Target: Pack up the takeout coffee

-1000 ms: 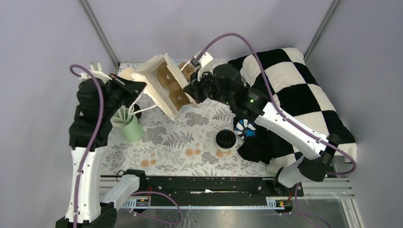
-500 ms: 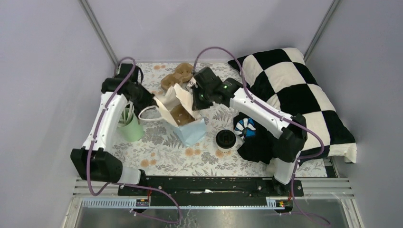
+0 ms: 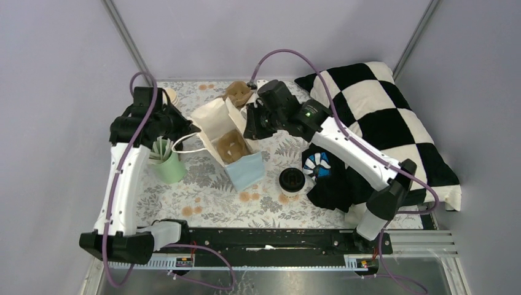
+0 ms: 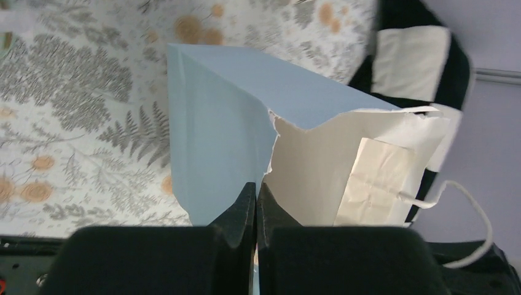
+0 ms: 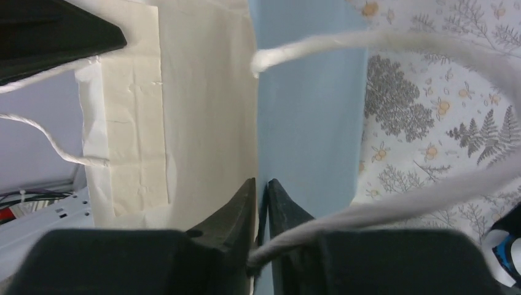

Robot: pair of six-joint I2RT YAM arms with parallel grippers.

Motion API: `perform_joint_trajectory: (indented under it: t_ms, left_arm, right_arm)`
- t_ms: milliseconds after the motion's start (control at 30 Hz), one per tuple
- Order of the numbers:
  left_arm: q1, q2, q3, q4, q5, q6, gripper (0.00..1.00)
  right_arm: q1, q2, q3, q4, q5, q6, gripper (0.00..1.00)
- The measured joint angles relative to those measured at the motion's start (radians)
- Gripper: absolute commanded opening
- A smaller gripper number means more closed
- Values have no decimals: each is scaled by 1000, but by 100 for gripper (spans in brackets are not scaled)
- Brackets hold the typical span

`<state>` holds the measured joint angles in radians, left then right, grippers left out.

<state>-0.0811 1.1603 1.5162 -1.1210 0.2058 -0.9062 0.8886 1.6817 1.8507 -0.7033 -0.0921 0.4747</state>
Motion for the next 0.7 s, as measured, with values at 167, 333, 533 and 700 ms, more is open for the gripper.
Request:
perform_joint_trajectory:
  t_ms: [167, 333, 533, 700]
  left_arm:
    - [1, 28, -110, -9, -9, 3, 0]
    - [6, 1, -196, -5, -12, 9, 0]
    - [6, -32, -200, -1, -33, 24, 10]
    - [6, -32, -200, -13, -46, 42, 33]
  right_arm:
    - [0, 52, 6, -35, 3, -16, 69]
    - [-3, 63, 107, -114, 17, -36, 97]
    - [-52, 0, 231, -119, 47, -60, 100]
    - [-233, -61, 167, -14, 78, -28, 100]
